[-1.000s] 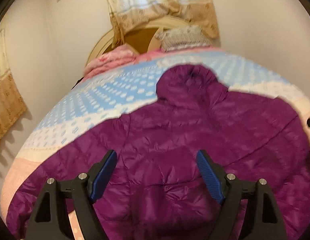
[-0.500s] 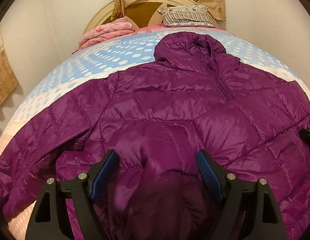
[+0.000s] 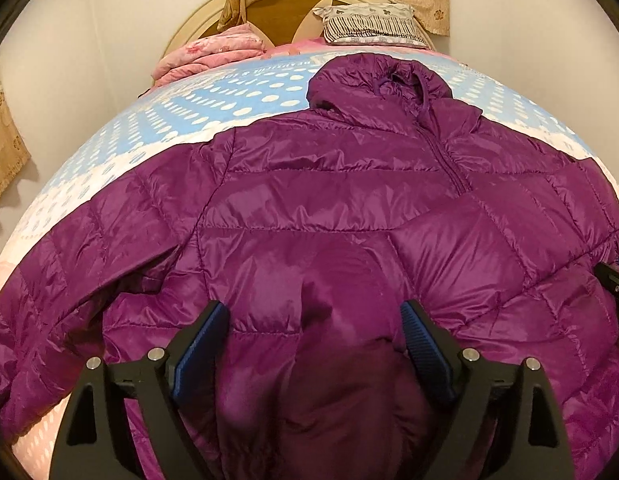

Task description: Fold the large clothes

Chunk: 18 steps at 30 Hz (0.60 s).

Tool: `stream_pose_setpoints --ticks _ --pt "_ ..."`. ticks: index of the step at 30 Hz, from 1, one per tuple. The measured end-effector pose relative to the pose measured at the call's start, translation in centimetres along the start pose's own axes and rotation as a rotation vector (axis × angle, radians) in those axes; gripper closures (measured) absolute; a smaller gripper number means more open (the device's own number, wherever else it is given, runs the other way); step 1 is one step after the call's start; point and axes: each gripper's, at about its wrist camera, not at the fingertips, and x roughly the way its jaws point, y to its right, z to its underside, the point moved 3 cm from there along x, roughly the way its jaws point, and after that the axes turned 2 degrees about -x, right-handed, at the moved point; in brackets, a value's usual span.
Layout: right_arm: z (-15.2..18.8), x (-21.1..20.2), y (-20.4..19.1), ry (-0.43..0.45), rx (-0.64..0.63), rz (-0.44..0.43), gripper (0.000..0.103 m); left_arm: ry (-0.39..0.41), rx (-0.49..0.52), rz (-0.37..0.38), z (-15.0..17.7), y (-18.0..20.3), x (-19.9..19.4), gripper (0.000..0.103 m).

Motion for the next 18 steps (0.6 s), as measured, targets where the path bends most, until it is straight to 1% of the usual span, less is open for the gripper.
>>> stream_pose_setpoints --ticks 2,3,5,8,10,13,14,15,16,17,18 --pt "0.0 0.1 -0.1 -0.009 -0.013 0.007 0.028 -0.003 -0.005 0.003 0.0 0.1 0.0 0.014" --pt "-0.1 0.1 -0.1 -0.016 -0.016 -0.003 0.026 -0.004 -0.007 0.005 0.0 0.1 0.0 0.014" --pt "-0.4 -0.3 0.0 -0.022 -0.014 -0.015 0.026 -0.005 -0.009 0.006 0.0 0.1 0.1 0.014" --pt "-1.0 -2.1 -0.3 0.011 -0.012 0.024 0.025 -0.005 -0.012 0.009 0.0 -0.1 0.1 0.013" --pt "-1.3 -3.8 -1.6 0.038 -0.025 -0.021 0.024 -0.006 -0.014 0.010 0.0 -0.2 0.1 0.013" --pt "-1.5 -4.8 -4.1 0.059 -0.105 -0.051 0.012 -0.013 -0.016 0.014 -0.1 -0.2 0.2 0.012" --pt "-1.3 -4.5 -5.1 0.060 -0.150 -0.053 0.009 -0.021 -0.015 0.017 -0.1 -0.2 0.3 0.012" --pt "-1.1 -4.0 -5.7 0.051 -0.179 -0.048 0.009 -0.028 -0.018 0.025 -0.2 -0.3 0.3 0.012" --pt "-0.4 -2.6 -6.2 0.013 -0.199 -0.042 0.009 -0.033 -0.019 0.033 -0.4 -0.4 0.2 0.012" --pt "0.1 -1.5 -6.3 -0.020 -0.193 -0.047 0.010 -0.033 -0.012 0.042 -0.5 -0.5 -0.1 0.012" --pt "0.4 -1.0 -6.3 -0.030 -0.186 -0.051 0.010 -0.022 -0.008 0.042 -0.6 -0.7 -0.6 0.012"
